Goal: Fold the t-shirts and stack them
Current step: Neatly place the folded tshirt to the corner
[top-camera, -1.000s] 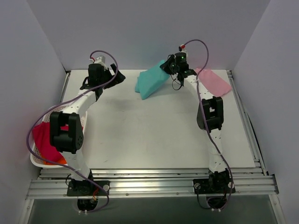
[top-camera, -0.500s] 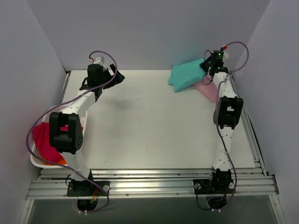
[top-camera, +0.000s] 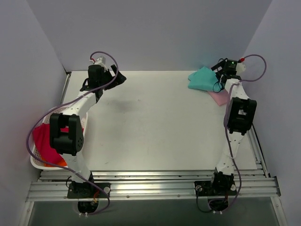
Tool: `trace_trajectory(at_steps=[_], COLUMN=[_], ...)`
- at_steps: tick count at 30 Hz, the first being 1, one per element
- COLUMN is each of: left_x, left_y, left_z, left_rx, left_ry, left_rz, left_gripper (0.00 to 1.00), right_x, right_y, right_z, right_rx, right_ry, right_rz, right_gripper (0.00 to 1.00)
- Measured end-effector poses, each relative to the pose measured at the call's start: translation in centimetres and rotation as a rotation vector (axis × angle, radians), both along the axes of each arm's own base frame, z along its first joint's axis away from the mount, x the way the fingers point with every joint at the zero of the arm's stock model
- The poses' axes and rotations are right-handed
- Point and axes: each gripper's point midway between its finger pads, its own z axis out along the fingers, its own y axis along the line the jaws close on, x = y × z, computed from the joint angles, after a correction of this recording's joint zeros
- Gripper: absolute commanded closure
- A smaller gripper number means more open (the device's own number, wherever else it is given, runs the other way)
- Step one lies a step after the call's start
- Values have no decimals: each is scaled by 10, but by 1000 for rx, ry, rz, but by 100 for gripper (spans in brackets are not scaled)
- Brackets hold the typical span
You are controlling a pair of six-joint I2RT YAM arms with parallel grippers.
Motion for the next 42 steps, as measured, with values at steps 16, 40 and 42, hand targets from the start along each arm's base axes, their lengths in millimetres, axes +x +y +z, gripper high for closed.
trace_trajectory(at_steps=[16,40,42], left_x=[-3,-9,-9], left_y=[-1,-10,-10], left_z=[3,15,15], left_rx=[4,-8,-8], left_ry=[-7,-34,-34], left_rz=[1,-26,-26], left_gripper=[6,6,6], right_x=[-115,-135,-133], right_y=[248,100,92], right_z=[156,-40,-49], right_rx=[-292,-324,-312], right_ry=[-156,302,310], right_rz=[310,32,21], right_gripper=[0,0,0])
